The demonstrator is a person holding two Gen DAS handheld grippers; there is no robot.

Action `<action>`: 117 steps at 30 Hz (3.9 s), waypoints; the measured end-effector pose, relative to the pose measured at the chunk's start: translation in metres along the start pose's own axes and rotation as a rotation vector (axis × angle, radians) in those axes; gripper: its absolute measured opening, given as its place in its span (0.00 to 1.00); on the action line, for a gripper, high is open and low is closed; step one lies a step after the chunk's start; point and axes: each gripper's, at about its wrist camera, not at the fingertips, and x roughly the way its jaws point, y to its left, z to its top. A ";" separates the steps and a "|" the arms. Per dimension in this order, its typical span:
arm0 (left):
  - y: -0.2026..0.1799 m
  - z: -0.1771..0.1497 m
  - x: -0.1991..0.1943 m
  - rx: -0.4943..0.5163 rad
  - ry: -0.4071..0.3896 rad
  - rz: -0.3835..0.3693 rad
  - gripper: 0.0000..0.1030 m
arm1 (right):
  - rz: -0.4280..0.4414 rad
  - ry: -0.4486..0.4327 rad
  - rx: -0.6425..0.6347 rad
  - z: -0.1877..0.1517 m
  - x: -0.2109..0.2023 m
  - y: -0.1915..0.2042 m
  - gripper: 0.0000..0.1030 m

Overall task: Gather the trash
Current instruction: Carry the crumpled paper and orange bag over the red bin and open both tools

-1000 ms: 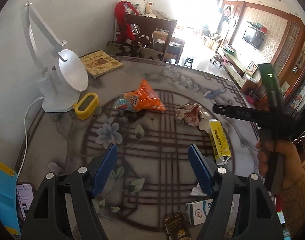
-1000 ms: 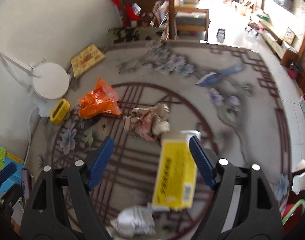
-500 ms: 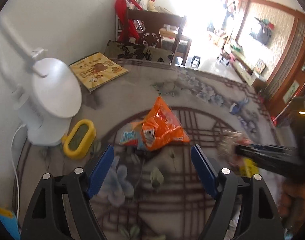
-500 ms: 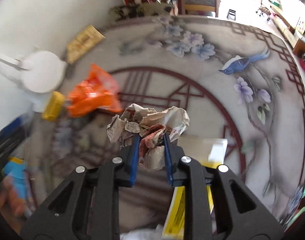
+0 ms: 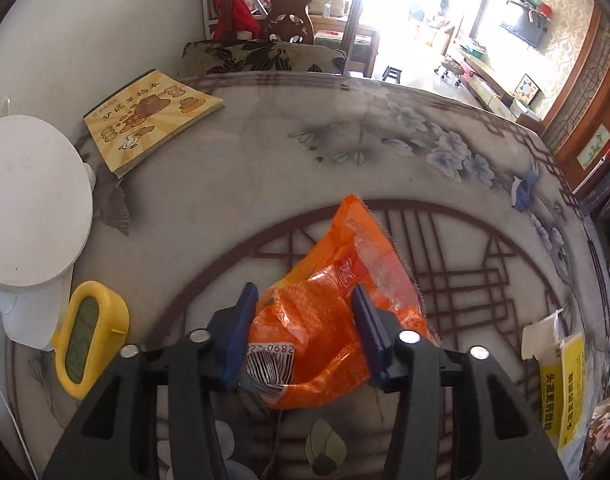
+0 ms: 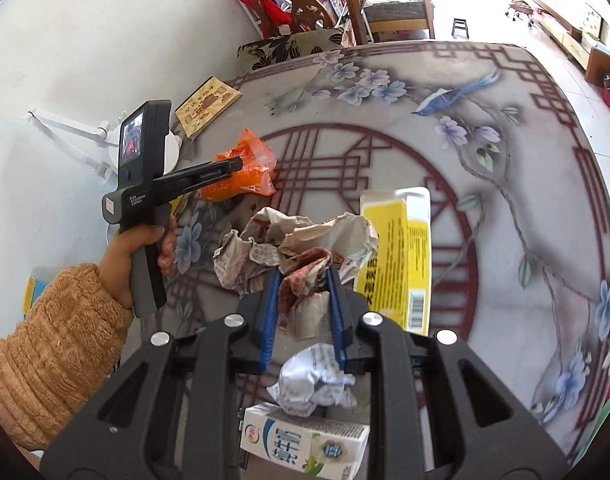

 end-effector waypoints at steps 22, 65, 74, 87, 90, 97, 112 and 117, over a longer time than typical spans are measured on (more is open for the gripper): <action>-0.043 -0.121 -0.178 -0.073 -0.112 -0.092 0.37 | -0.039 -0.147 0.007 -0.048 -0.064 0.017 0.23; -0.310 -0.160 -0.232 0.271 -0.144 -0.253 0.38 | -0.142 -0.382 0.295 -0.150 -0.235 -0.169 0.23; -0.380 -0.175 -0.231 0.348 -0.129 -0.301 0.38 | -0.188 -0.409 0.372 -0.181 -0.269 -0.221 0.23; -0.455 -0.196 -0.231 0.412 -0.089 -0.332 0.38 | -0.277 -0.423 0.507 -0.230 -0.303 -0.306 0.23; -0.470 -0.204 -0.233 0.434 -0.085 -0.346 0.38 | -0.326 -0.399 0.550 -0.244 -0.306 -0.334 0.23; -0.501 -0.217 -0.229 0.481 -0.056 -0.371 0.38 | -0.397 -0.377 0.636 -0.275 -0.315 -0.379 0.23; -0.579 -0.236 -0.209 0.588 0.011 -0.440 0.38 | -0.507 -0.418 0.716 -0.303 -0.344 -0.418 0.70; -0.614 -0.254 -0.203 0.664 0.057 -0.497 0.38 | -0.547 -0.442 0.762 -0.319 -0.362 -0.420 0.70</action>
